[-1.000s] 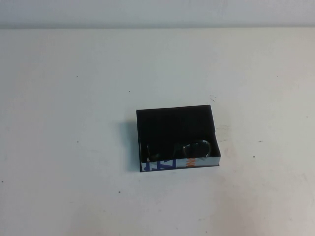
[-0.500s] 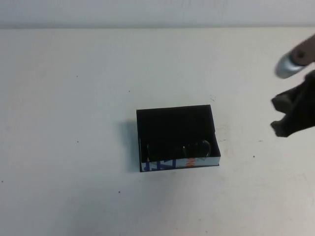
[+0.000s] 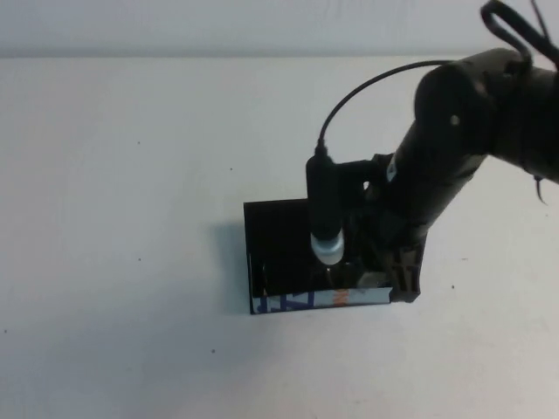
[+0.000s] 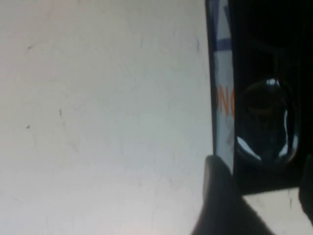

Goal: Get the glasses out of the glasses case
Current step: Pick up the glasses from the glasses case

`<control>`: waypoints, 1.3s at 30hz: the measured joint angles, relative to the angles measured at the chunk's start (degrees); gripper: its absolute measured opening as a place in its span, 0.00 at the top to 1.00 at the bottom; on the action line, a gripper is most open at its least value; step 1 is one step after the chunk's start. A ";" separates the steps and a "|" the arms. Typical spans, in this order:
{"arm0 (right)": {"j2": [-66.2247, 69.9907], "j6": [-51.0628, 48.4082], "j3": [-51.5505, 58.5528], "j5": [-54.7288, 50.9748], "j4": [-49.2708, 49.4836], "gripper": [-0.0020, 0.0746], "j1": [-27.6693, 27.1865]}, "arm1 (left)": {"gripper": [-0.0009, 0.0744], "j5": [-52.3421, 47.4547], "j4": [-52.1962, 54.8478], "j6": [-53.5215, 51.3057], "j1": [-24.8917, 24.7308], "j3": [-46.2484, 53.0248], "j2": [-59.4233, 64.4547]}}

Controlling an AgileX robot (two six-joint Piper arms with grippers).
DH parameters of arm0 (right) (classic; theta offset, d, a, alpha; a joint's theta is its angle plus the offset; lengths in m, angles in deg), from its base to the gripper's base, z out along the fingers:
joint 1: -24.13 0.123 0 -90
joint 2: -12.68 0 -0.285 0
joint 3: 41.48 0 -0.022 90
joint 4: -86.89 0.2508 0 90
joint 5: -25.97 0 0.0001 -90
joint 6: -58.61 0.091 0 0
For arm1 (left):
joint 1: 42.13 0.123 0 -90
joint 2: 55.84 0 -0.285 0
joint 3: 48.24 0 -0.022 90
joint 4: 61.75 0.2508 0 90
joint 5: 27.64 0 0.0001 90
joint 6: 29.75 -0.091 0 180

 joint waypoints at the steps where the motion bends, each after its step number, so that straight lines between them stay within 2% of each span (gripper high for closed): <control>1: 1.61 -2.79 -1.92 -1.13 1.04 0.57 0.14 | 0.99 0.00 0.00 0.00 0.00 0.00 0.00; 3: 4.61 -6.61 -5.65 -2.74 3.27 0.58 0.28 | 0.99 0.00 0.00 0.00 0.00 0.00 0.00; 6: 8.21 -8.03 -10.36 -3.99 6.14 0.65 0.43 | 0.99 0.00 0.00 0.00 0.00 0.00 0.00; 10: 12.72 -3.75 -15.99 -5.00 7.51 0.78 0.41 | 0.99 0.00 0.00 0.00 0.00 0.00 0.00; 15: 17.12 -0.33 -19.47 -6.29 7.43 0.81 0.41 | 0.99 0.00 0.00 0.00 0.00 0.00 0.00; 18: 18.11 0.35 -19.85 -6.19 6.77 0.76 0.41 | 0.99 0.00 0.00 0.00 0.00 0.00 0.00; 22: 18.90 1.40 -19.85 -5.97 6.50 0.52 -0.05 | 0.99 0.00 0.00 0.00 0.00 0.00 0.00; 24: 19.31 1.50 -19.97 -5.73 5.94 0.46 -0.29 | 0.99 0.00 0.00 0.00 0.00 0.00 0.00; 39: 22.38 0.62 -20.20 -3.16 5.97 0.49 -2.15 | 0.99 0.00 0.00 0.00 0.00 0.00 0.00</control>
